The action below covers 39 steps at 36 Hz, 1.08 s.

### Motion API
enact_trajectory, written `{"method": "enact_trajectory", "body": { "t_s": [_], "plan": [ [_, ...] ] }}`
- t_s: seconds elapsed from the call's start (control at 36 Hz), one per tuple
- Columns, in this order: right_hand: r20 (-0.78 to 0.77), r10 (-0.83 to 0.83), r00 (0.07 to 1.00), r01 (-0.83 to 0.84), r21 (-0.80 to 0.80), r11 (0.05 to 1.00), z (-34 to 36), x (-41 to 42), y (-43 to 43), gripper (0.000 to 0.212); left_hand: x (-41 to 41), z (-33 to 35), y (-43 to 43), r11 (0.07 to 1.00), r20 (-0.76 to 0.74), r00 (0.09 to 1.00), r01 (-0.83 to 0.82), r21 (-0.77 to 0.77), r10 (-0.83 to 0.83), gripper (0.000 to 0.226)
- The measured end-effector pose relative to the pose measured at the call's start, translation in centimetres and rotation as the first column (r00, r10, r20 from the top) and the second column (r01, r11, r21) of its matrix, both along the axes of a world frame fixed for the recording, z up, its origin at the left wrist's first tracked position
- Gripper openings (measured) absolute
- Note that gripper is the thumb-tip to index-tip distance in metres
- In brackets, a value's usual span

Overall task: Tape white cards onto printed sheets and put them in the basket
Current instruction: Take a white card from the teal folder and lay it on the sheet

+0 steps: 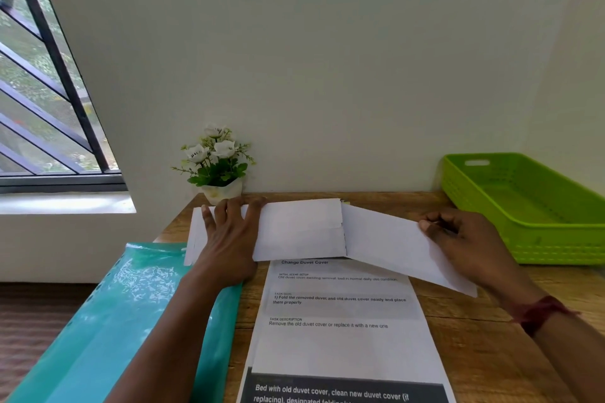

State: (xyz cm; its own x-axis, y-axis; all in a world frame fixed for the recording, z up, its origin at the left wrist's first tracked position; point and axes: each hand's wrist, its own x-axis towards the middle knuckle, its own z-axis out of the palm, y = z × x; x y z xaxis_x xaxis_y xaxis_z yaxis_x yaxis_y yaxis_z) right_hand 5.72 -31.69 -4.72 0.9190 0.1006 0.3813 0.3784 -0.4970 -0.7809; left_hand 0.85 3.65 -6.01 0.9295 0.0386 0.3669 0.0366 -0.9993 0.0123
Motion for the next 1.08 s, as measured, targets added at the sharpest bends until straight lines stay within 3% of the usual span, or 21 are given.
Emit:
{"method": "enact_trajectory", "body": {
  "t_s": [0.19, 0.36, 0.47, 0.61, 0.72, 0.89, 1.08],
  "plan": [
    [0.047, 0.042, 0.998, -0.04, -0.036, 0.999, 0.6, -0.1, 0.4, 0.021, -0.2, 0.1, -0.7, 0.999, -0.062, 0.997, 0.045, -0.01, -0.046, 0.111],
    [0.135, 0.117, 0.984, -0.109, -0.062, 0.992, -0.2, -0.1, 2.5, 0.016, -0.2, -0.2, -2.5, 0.988, -0.014, 0.988, 0.155, 0.024, -0.154, 0.11],
    [0.242, 0.059, 0.968, -0.047, -0.056, 0.997, -1.1, 0.2, 3.5, 0.014, -0.4, -0.2, -3.3, 0.987, -0.017, 0.987, 0.161, 0.01, -0.161, 0.109],
    [0.285, -0.078, 0.955, 0.07, 0.04, 0.997, -1.2, 0.0, 3.6, 0.03, -0.3, -0.3, -2.9, 0.992, 0.017, 0.992, 0.125, -0.01, -0.125, 0.106],
    [0.137, -0.185, 0.973, 0.139, 0.29, 0.947, -1.2, -0.2, 3.2, 0.033, -0.2, -0.5, -2.6, 0.991, 0.056, 0.991, 0.122, -0.055, -0.119, 0.102],
    [-0.104, -0.114, 0.988, 0.152, 0.534, 0.832, -2.4, 0.1, 2.7, 0.014, -0.2, -0.7, -3.3, 0.985, 0.079, 0.983, 0.169, -0.046, -0.165, 0.102],
    [-0.122, -0.014, 0.992, 0.085, 0.597, 0.798, -2.3, -1.0, 3.7, 0.007, -0.5, -0.4, -5.1, 0.98, 0.09, 0.976, 0.198, 0.001, -0.197, 0.104]
  ]
}}
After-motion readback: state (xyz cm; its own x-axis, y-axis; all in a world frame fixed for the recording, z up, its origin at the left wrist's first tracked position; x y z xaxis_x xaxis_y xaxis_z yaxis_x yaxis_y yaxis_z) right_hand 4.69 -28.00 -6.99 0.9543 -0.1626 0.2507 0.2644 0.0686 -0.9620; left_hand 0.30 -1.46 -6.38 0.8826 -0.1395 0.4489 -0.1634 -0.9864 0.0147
